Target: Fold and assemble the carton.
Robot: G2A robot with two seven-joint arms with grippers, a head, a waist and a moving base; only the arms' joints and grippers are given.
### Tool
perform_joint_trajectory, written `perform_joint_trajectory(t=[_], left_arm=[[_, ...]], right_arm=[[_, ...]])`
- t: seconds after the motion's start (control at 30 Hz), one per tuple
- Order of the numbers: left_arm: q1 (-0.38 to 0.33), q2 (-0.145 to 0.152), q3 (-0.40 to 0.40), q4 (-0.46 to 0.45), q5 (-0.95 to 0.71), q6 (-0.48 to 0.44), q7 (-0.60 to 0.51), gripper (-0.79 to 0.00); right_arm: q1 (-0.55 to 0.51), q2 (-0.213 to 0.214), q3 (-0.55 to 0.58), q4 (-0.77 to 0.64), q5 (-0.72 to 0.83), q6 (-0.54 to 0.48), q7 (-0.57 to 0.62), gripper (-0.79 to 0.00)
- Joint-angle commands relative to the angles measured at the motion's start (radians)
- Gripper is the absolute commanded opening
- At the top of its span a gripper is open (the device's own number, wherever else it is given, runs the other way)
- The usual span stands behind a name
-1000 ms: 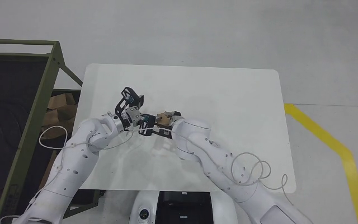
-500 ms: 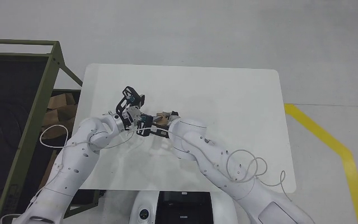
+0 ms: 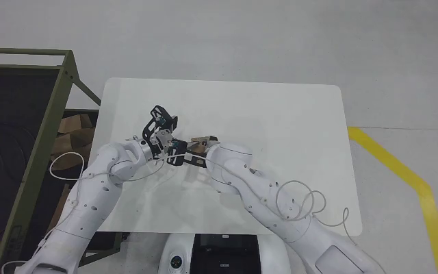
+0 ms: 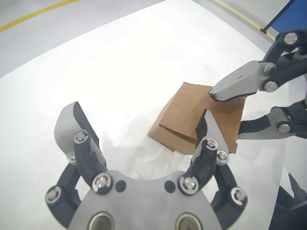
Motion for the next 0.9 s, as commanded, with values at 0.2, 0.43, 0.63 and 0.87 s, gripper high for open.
perform_joint_trajectory(t=[0.2, 0.43, 0.63, 0.87], left_arm=[[0.019, 0.004, -0.036, 0.001, -0.018, 0.002, 0.016, 0.0], [0.05, 0.009, -0.078, -0.019, -0.028, 0.007, 0.034, 0.0], [0.095, 0.014, -0.12, -0.036, -0.035, 0.014, 0.056, 0.0], [0.139, 0.018, -0.157, -0.059, -0.04, 0.018, 0.074, 0.0]], right_arm=[[-0.006, 0.002, 0.006, -0.004, -0.003, -0.003, -0.005, -0.48], [-0.005, 0.003, 0.004, -0.02, -0.016, -0.018, -0.002, -0.474], [0.013, -0.001, -0.016, -0.003, -0.015, -0.03, -0.003, -0.48], [0.031, -0.007, -0.038, 0.018, -0.008, -0.036, -0.01, -0.48]])
